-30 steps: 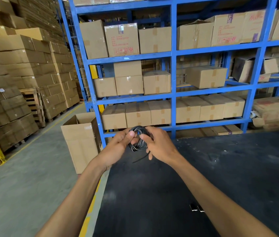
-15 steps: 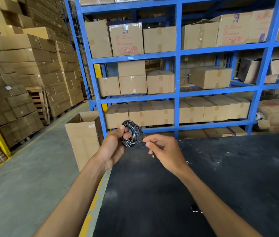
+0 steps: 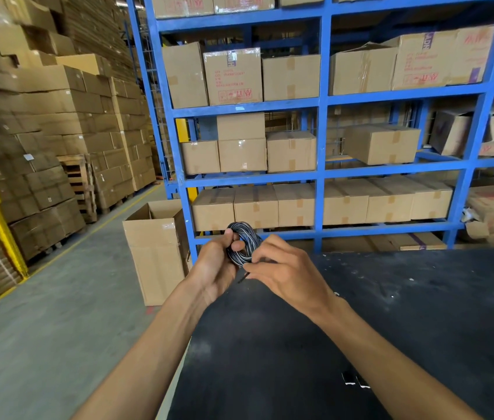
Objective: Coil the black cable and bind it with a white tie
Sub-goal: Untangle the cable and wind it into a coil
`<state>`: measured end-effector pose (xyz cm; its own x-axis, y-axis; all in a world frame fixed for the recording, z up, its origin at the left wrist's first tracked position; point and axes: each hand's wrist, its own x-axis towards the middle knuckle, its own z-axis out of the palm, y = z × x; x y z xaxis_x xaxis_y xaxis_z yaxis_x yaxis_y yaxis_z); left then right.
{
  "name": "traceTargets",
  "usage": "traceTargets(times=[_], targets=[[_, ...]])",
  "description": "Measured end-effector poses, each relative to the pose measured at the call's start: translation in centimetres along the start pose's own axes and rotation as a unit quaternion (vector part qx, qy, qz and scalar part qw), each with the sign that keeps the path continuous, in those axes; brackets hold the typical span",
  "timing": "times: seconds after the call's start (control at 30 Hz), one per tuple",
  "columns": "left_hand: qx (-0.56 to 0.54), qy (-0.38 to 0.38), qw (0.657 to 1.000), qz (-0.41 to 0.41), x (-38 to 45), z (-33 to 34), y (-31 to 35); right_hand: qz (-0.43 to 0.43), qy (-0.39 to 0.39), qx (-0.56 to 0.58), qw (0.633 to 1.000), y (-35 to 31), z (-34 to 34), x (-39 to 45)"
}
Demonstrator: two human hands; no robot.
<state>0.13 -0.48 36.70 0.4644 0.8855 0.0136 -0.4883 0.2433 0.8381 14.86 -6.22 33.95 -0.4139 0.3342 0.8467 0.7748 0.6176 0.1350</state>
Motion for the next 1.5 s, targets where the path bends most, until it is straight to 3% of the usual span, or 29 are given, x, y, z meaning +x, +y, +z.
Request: traceTargets(times=[0.13,0.23,0.43,0.57,0.7,0.83,1.23,1.4,1.5], targets=[[0.032,-0.017,0.999,-0.005,-0.7,0.2,-0.3,-0.037,-0.011,-0.015,0.999,0.5,-0.8,1.6],[-0.003,-0.038,0.999,-0.016,-1.0,0.1,-0.2,-0.006,-0.002,-0.007,1.0,0.6,-1.1,2.1],[-0.043,-0.077,0.996,0.012,-1.2,0.1,-0.4,0.182,0.018,0.074,0.98,0.6,-0.9,2.0],[-0.067,-0.101,0.991,0.064,-1.2,0.2,-1.1,0.327,0.023,0.17,0.929,0.6,-0.6,2.0],[-0.09,-0.113,0.985,0.09,-1.2,0.3,-1.6,0.4,0.04,0.242,0.883,0.2,-0.7,2.0],[-0.089,-0.119,0.983,0.107,-1.1,0.4,-1.6,0.41,0.062,0.324,0.851,0.0,-0.7,1.9],[0.028,-0.139,0.979,0.147,-0.7,-0.9,-1.7,0.401,0.08,0.367,0.836,0.2,-0.5,1.4],[0.085,-0.178,0.971,0.137,-1.1,-1.0,-1.3,0.424,0.091,0.429,0.792,0.1,-0.4,0.1],[0.107,-0.173,0.971,0.129,-0.9,-1.1,-1.3,0.449,0.1,0.49,0.741,0.2,-0.4,-0.3]])
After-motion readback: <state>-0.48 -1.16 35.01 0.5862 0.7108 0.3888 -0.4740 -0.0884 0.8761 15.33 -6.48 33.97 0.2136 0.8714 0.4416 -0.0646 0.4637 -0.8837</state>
